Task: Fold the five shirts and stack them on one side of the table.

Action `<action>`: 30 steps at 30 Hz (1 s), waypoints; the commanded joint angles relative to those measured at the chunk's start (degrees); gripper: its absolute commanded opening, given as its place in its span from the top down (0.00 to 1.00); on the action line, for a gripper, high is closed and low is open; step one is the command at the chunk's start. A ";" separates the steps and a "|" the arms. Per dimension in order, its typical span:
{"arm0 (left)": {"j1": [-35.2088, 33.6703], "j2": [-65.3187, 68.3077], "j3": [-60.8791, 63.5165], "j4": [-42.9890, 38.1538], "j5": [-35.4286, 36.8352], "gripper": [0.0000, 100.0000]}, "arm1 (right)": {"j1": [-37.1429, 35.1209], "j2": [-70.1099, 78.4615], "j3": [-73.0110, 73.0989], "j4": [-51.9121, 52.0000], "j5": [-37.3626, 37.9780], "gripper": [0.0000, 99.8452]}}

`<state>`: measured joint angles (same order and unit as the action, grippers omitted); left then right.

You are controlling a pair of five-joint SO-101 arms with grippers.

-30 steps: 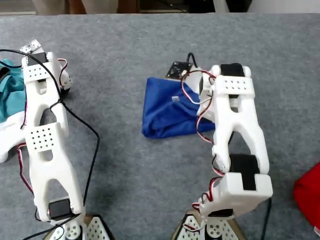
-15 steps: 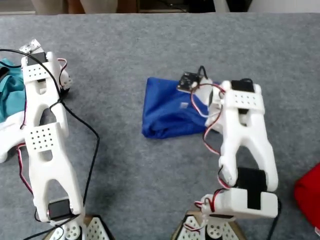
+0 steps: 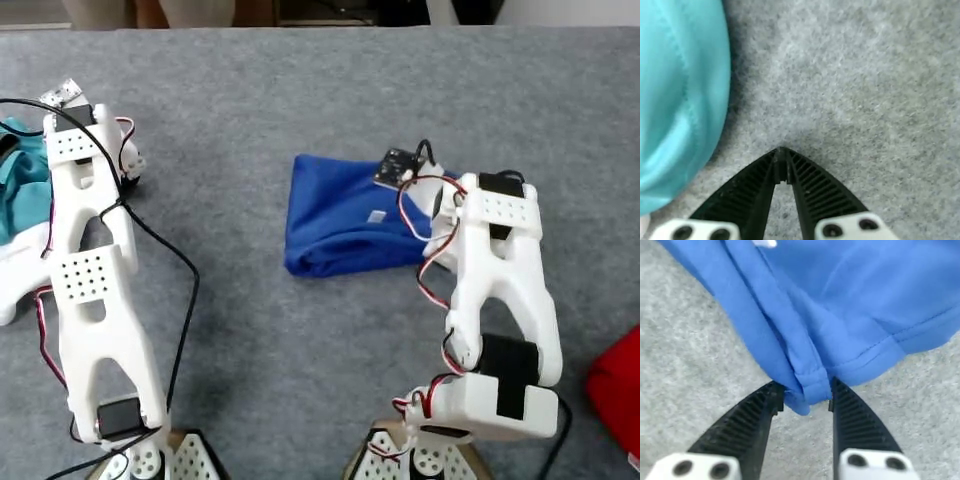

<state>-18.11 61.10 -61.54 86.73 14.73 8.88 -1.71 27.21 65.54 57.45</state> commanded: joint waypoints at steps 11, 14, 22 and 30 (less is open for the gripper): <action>0.79 -0.66 -0.70 -0.53 -0.53 0.98 | 5.85 -15.52 8.75 0.70 0.70 0.78; 0.79 -0.66 -0.70 -0.53 -0.53 0.98 | 6.29 -17.71 8.40 0.97 0.00 0.78; 0.79 -0.66 -0.70 -0.35 -0.53 0.98 | -11.91 -10.86 -3.56 2.81 -14.15 0.78; 0.79 -0.66 -0.70 -0.35 -0.53 0.98 | -23.87 10.24 -21.67 4.40 -21.19 0.96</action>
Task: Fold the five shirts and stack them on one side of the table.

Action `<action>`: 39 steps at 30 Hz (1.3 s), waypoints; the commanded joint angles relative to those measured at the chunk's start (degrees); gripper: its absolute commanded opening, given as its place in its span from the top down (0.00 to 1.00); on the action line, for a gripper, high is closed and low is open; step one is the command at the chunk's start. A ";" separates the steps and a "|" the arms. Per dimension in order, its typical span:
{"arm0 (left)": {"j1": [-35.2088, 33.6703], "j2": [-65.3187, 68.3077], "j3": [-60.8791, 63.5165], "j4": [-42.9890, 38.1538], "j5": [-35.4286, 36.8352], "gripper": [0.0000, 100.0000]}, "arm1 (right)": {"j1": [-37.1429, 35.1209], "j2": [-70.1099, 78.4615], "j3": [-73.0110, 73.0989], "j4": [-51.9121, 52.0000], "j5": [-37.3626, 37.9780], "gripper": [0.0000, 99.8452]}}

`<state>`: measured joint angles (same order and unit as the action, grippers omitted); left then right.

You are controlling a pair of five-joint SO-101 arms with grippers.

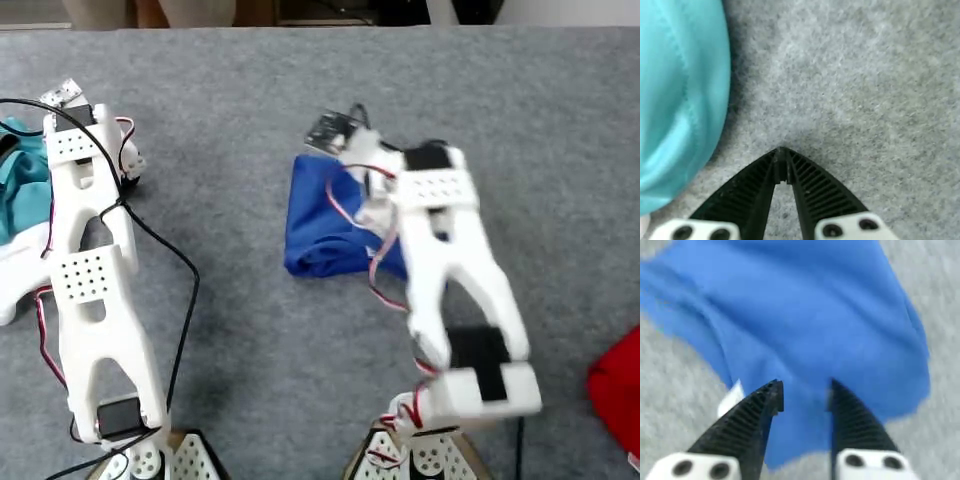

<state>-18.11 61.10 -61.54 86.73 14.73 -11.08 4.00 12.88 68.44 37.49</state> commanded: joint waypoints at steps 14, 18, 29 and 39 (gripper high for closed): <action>0.79 -0.66 -0.70 -0.44 -0.53 0.98 | -10.24 6.90 0.13 2.73 -1.41 0.99; 0.70 -0.66 -0.70 -0.44 -0.62 0.98 | -10.33 3.47 5.58 1.41 -1.32 0.99; 0.70 -0.66 -0.70 -0.44 -0.62 0.98 | -4.00 -4.18 8.48 -2.29 -1.49 0.99; 0.79 -0.66 -0.70 -0.44 -0.62 0.98 | 4.53 -5.32 -4.26 1.58 -3.69 0.99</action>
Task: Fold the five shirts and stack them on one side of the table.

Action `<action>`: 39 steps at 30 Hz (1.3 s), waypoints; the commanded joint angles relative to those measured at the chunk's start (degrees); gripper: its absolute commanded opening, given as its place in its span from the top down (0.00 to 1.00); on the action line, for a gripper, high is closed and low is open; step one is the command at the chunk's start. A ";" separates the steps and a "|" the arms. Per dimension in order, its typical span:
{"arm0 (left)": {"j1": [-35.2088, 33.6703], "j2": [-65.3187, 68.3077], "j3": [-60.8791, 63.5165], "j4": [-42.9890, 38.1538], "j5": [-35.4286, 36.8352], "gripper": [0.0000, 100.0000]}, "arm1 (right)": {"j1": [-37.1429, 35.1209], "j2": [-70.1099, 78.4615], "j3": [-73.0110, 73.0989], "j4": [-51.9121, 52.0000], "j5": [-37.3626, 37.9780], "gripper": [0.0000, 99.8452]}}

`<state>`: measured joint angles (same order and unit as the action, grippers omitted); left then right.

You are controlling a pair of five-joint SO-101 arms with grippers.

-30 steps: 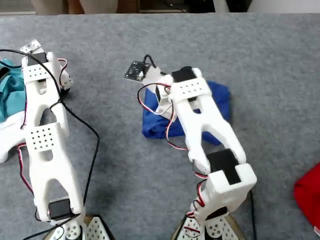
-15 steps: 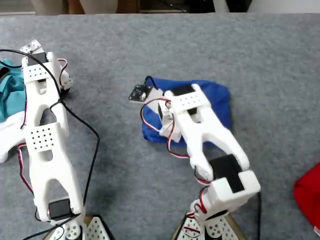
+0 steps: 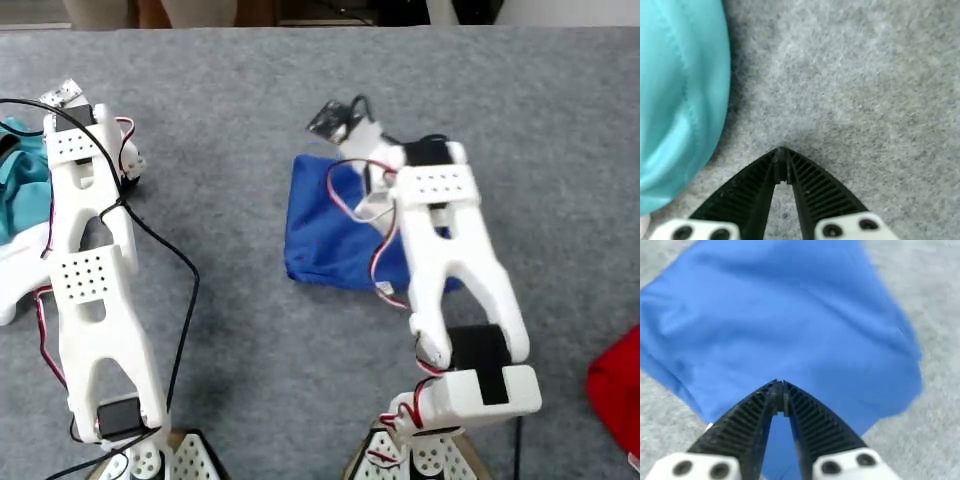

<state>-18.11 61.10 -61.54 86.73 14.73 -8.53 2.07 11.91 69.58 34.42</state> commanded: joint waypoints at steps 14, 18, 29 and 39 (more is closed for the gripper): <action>2.02 -0.66 -0.70 -0.53 -1.23 0.98 | 5.14 -0.31 -5.32 -6.51 -5.19 0.99; 3.16 -0.75 -0.70 -0.18 -2.55 0.98 | 8.92 7.78 -5.67 -13.54 -10.73 0.99; 10.99 -9.45 -16.53 14.33 -9.67 0.98 | 17.63 11.65 -8.75 -22.07 -22.51 0.99; 34.29 -16.13 -10.29 8.18 -5.01 0.98 | 23.16 12.79 -11.82 -23.47 -23.21 0.99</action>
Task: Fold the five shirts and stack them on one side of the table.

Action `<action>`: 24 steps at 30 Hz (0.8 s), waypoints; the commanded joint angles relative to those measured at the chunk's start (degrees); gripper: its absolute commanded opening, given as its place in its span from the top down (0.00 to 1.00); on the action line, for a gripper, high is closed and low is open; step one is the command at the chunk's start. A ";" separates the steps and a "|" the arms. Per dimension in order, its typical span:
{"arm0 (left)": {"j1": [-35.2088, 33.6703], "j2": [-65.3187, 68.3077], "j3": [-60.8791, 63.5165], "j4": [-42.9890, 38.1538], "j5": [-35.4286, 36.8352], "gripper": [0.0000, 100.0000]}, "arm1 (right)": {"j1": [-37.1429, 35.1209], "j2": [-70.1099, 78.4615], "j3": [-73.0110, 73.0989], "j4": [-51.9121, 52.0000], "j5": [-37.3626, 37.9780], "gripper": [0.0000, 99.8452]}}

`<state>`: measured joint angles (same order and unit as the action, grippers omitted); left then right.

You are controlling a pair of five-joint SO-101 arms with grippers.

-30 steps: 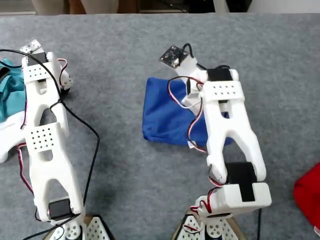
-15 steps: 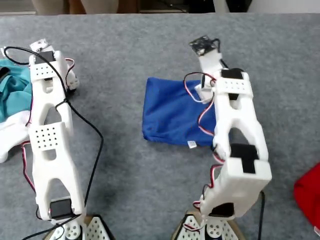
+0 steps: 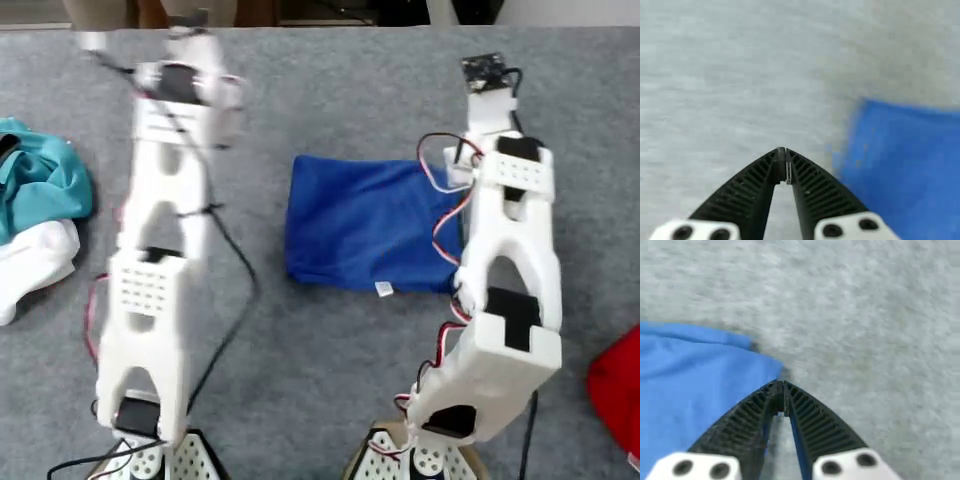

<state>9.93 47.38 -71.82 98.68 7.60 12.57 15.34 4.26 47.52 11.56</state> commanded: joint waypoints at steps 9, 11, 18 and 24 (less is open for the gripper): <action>12.40 6.99 0.00 -13.27 10.46 0.98 | 1.27 14.29 -20.26 6.42 1.14 0.99; 13.01 9.01 0.00 -15.12 10.64 0.98 | 1.19 17.89 -25.01 9.05 1.14 0.99; 10.55 13.23 0.00 -21.19 12.84 0.98 | 1.01 27.56 -39.52 18.64 2.20 0.99; 5.98 14.55 0.26 -21.63 12.75 0.98 | -0.57 32.13 -45.05 21.71 4.40 0.99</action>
<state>18.11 62.42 -71.21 78.02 20.18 13.80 47.08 -36.62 68.18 14.81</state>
